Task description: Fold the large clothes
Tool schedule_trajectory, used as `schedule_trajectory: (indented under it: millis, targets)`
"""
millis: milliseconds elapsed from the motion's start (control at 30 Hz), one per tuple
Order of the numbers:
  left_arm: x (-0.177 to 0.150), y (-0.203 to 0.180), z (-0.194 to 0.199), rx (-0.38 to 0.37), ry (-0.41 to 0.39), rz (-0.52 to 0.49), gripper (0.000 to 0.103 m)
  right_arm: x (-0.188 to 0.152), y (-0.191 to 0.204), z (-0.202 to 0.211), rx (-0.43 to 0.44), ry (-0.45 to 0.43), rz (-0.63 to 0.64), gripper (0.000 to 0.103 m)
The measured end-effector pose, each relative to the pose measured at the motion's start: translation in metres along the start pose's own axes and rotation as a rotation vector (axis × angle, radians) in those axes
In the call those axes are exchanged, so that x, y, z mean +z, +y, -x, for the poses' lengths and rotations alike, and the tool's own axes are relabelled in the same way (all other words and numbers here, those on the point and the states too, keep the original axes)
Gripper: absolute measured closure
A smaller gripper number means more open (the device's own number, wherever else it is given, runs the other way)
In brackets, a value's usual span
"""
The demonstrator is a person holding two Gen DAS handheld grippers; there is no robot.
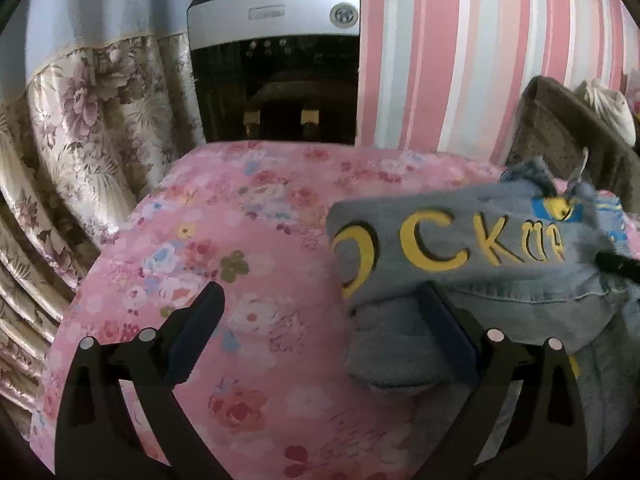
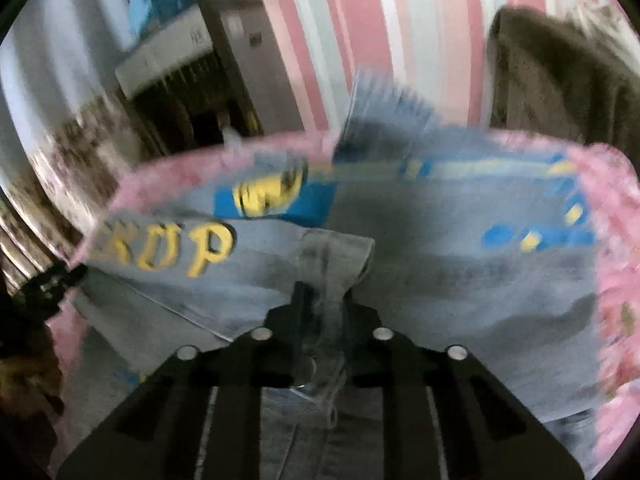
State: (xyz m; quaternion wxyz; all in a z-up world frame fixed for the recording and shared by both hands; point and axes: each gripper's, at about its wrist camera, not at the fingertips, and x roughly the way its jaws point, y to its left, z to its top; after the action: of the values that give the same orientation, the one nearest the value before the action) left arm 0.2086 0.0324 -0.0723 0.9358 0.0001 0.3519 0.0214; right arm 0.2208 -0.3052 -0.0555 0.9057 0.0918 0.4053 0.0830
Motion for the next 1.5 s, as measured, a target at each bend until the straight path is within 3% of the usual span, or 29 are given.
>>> schedule_trajectory:
  millis: [167, 233, 333, 400, 567, 633, 733, 767, 800, 933, 1133, 1233, 1500]
  targets:
    - [0.028, -0.010, 0.022, -0.037, -0.068, 0.064, 0.003, 0.032, -0.030, 0.074, -0.081, -0.203, 0.002, 0.090]
    - [0.034, -0.026, 0.019, -0.056, -0.058, 0.048, 0.003, 0.038, -0.048, 0.086, -0.130, -0.217, 0.002, 0.090]
    - [0.033, -0.063, 0.002, -0.050, -0.015, -0.036, 0.003, 0.034, -0.088, 0.080, -0.123, -0.134, -0.050, 0.090]
    - [0.022, -0.087, -0.020, -0.034, 0.058, -0.103, 0.003, 0.026, -0.101, 0.067, -0.157, -0.095, -0.047, 0.089]
    - [-0.004, -0.102, -0.050, 0.047, 0.137, -0.188, 0.003, -0.004, -0.124, 0.033, -0.160, 0.035, -0.066, 0.084]
    - [-0.007, -0.095, -0.050, 0.030, 0.150, -0.164, 0.003, -0.015, -0.127, 0.028, -0.170, 0.045, -0.069, 0.080]
    - [-0.005, -0.089, -0.041, -0.004, 0.129, -0.146, 0.003, -0.016, -0.131, 0.033, -0.178, 0.025, -0.097, 0.054]
    - [-0.002, -0.084, -0.035, -0.023, 0.112, -0.133, 0.003, -0.014, -0.132, 0.037, -0.174, 0.018, -0.107, 0.039]
    - [0.000, -0.082, -0.032, -0.028, 0.099, -0.121, 0.003, -0.013, -0.133, 0.043, -0.172, -0.003, -0.115, 0.034]
    - [0.021, -0.065, -0.014, -0.034, 0.035, -0.062, 0.004, -0.009, -0.132, 0.071, -0.166, -0.078, -0.131, 0.034]
    - [0.038, -0.069, -0.008, -0.054, 0.018, -0.039, 0.003, 0.001, -0.107, 0.096, -0.126, -0.147, -0.084, 0.033]
    - [0.037, -0.083, -0.017, -0.055, 0.038, -0.054, 0.003, 0.007, -0.094, 0.086, -0.120, -0.132, -0.043, 0.024]
    - [0.043, -0.101, -0.051, -0.033, 0.065, -0.056, 0.003, 0.017, -0.072, 0.022, -0.111, -0.030, 0.027, 0.023]
